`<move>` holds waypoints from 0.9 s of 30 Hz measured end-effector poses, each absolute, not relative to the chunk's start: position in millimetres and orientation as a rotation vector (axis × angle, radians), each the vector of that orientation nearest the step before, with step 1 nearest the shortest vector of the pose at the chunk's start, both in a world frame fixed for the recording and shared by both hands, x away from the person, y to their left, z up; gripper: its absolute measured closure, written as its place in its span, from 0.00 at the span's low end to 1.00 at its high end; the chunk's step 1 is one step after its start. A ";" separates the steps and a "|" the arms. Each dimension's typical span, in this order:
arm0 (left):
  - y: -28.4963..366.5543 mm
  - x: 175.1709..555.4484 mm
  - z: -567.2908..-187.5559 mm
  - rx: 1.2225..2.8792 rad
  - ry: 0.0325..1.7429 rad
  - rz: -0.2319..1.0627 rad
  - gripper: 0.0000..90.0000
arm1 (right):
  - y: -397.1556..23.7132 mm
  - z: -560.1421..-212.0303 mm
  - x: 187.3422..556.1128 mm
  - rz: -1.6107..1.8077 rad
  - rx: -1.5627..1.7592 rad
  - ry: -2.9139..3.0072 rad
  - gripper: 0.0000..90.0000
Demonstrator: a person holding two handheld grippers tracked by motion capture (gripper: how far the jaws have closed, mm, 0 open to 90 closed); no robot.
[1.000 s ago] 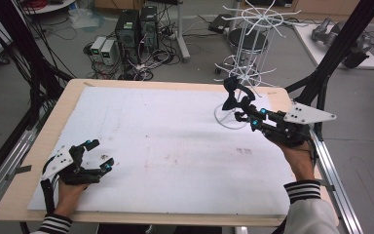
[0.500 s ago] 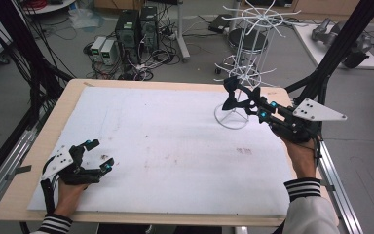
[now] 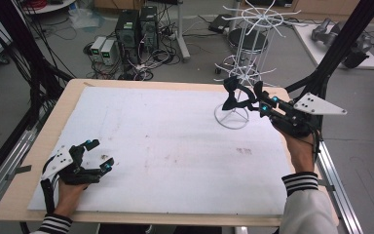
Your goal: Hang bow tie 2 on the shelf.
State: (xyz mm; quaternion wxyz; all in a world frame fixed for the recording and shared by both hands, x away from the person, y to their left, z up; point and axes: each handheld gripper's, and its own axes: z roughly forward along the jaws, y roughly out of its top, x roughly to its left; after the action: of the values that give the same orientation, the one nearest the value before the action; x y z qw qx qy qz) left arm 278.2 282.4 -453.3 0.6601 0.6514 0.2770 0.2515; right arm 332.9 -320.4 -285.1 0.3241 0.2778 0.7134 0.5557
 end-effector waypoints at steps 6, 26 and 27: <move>282.9 278.4 -453.3 1.472 0.626 0.567 0.11 | -321.0 -283.2 340.0 1.449 0.739 1.859 0.85; 284.0 279.4 -453.6 1.460 0.629 0.560 0.11 | -309.4 -280.5 356.1 1.386 0.775 1.854 0.85; 284.0 279.2 -453.7 1.458 0.631 0.559 0.11 | -308.8 -279.9 356.5 1.387 0.778 1.857 0.85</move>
State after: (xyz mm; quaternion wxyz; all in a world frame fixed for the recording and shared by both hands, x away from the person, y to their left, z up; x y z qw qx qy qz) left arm 279.2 284.0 -453.7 0.6659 0.6458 0.2796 0.2475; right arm 356.5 -308.8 -279.9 0.3413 0.2991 0.7139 0.5334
